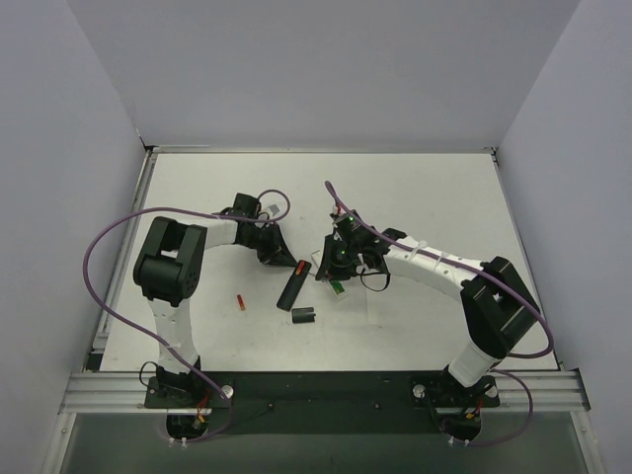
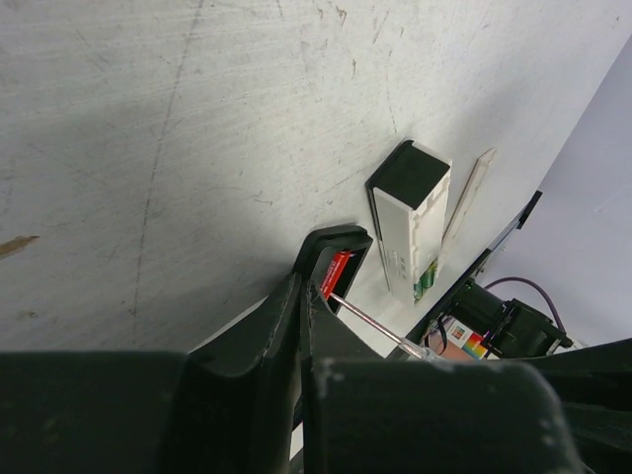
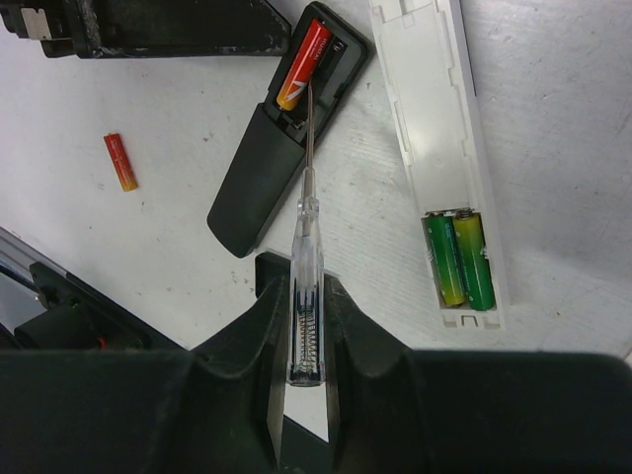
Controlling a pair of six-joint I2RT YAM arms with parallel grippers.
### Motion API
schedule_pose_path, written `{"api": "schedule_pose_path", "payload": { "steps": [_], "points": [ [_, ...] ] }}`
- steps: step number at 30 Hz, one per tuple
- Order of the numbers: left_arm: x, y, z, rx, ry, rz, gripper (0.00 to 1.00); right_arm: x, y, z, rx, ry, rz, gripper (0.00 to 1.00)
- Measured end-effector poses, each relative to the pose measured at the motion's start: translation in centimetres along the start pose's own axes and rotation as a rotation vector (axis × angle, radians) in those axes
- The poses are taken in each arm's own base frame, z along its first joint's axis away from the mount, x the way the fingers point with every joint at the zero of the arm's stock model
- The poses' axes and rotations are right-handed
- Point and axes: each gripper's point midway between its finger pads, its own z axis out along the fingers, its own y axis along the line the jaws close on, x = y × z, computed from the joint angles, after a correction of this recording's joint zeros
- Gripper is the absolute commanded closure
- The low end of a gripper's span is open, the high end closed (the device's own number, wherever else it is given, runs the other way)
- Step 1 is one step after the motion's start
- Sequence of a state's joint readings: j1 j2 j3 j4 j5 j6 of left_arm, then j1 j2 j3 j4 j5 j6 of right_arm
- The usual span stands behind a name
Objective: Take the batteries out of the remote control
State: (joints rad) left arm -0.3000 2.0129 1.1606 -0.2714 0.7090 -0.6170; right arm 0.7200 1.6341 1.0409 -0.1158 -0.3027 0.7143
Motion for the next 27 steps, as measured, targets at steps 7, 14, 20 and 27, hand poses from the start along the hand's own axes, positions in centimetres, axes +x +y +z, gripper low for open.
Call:
{"api": "schedule_pose_path", "payload": {
  "steps": [7, 14, 20, 27],
  "points": [
    [0.2, 0.2, 0.1, 0.001, 0.004, -0.005, 0.86, 0.1, -0.1, 0.1, 0.002, 0.002, 0.023, 1.00],
    [0.2, 0.2, 0.1, 0.000, 0.003, -0.008, 0.86, 0.8, -0.5, 0.9, -0.027, 0.025, 0.057, 1.00],
    [0.2, 0.2, 0.1, 0.000, 0.004, -0.008, 0.86, 2.0, -1.0, 1.9, -0.067, 0.029, 0.081, 1.00],
    [0.2, 0.2, 0.1, -0.001, 0.003, -0.008, 0.86, 2.3, -1.4, 2.7, -0.108, 0.015, 0.095, 1.00]
  ]
}}
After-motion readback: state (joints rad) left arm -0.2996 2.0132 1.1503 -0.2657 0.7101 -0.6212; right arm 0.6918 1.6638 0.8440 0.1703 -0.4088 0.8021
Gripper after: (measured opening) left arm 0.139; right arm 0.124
